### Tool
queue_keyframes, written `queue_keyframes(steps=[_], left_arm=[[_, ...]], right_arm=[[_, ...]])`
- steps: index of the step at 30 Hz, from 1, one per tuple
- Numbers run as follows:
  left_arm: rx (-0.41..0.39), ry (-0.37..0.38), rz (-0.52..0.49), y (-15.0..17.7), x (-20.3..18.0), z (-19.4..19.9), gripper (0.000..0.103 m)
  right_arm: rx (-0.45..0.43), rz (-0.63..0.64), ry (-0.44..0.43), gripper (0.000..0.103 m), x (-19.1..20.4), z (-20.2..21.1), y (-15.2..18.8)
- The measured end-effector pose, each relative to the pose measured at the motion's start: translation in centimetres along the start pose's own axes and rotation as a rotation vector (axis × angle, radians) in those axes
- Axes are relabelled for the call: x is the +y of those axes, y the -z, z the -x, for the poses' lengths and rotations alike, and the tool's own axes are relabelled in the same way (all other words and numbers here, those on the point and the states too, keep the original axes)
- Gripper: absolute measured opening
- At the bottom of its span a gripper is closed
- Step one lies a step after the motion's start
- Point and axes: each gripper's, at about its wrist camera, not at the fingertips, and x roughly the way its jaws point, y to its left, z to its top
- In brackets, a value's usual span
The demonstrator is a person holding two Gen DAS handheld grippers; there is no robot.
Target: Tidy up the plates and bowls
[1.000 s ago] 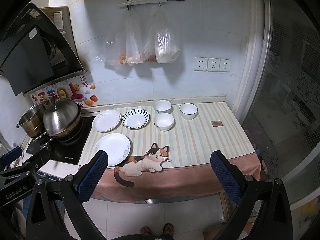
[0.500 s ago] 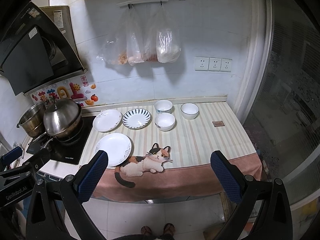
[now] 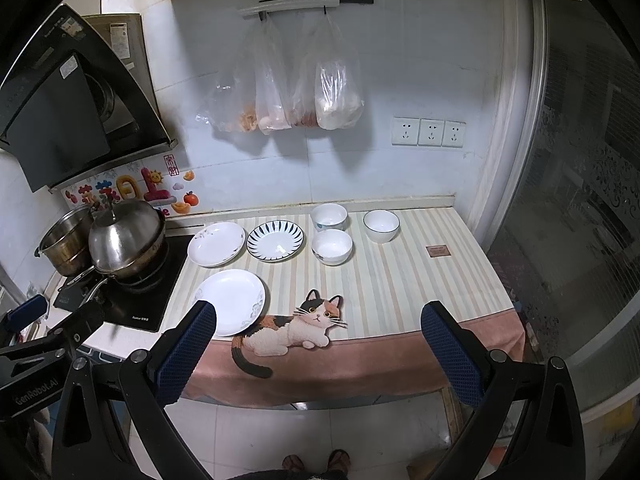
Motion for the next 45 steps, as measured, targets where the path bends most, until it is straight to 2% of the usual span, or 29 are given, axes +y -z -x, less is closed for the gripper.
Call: queue_keyframes(steps=[3, 7, 9, 11, 16, 25, 28, 29, 32, 34, 36, 38, 39, 42, 45], left_arm=[[-0.008, -0.006, 0.004, -0.1, 0.1, -0.4, 0.103], [-0.007, -0.019, 0.028, -0.1, 2.0, -3.3, 0.103], [0.003, -0.015, 0.040, -0.2, 3.2, -5.3, 0.103], [0.032, -0.031, 0.050, -0.2, 4.9, -8.5, 0.103], [0.112, -0.062, 0.095, -0.2, 8.4, -16.0, 0.103], [0.350, -0.065, 0.122, -0.1, 11.4, -33.0, 0.103], [0.447, -0.061, 0.133, 0.6, 11.7, -38.7, 0.096], [0.474, -0.058, 0.138, 0.9, 11.8, -40.6, 0.088], [0.558, -0.026, 0.157, 2.0, 11.9, -44.9, 0.065], [0.600, -0.002, 0.175, 2.6, 12.2, -47.4, 0.059], [0.634, 0.015, 0.195, 3.0, 12.6, -49.1, 0.051], [0.667, 0.035, 0.216, 3.6, 13.0, -50.5, 0.046], [0.676, 0.045, 0.220, 3.8, 13.0, -50.9, 0.042], [0.687, 0.038, 0.213, 4.3, 12.9, -51.0, 0.042], [0.699, 0.039, 0.230, 4.5, 12.9, -50.2, 0.042]], right_arm=[[-0.002, -0.021, 0.002, 0.103, 0.2, -0.4, 0.1], [-0.014, -0.039, -0.020, 0.103, 0.5, -2.4, 0.3], [0.009, -0.037, -0.047, 0.103, 1.1, -4.6, 0.6], [0.073, -0.048, -0.075, 0.103, 1.6, -7.7, 1.1], [0.225, -0.088, -0.154, 0.103, 2.4, -16.7, 3.2], [0.462, -0.059, -0.253, 0.103, 5.4, -37.2, 5.9], [0.530, -0.040, -0.293, 0.100, 6.8, -44.0, 6.3], [0.549, -0.031, -0.312, 0.100, 7.3, -46.1, 6.3], [0.619, -0.005, -0.345, 0.089, 8.9, -51.6, 6.7], [0.668, -0.007, -0.374, 0.075, 9.8, -54.9, 7.0], [0.704, -0.002, -0.393, 0.068, 10.7, -57.4, 7.3], [0.742, -0.002, -0.415, 0.056, 11.3, -59.3, 7.7], [0.764, 0.003, -0.423, 0.048, 11.7, -60.0, 7.9], [0.811, 0.016, -0.460, 0.022, 12.7, -61.3, 8.5], [0.801, 0.022, -0.456, 0.021, 12.9, -61.7, 8.5]])
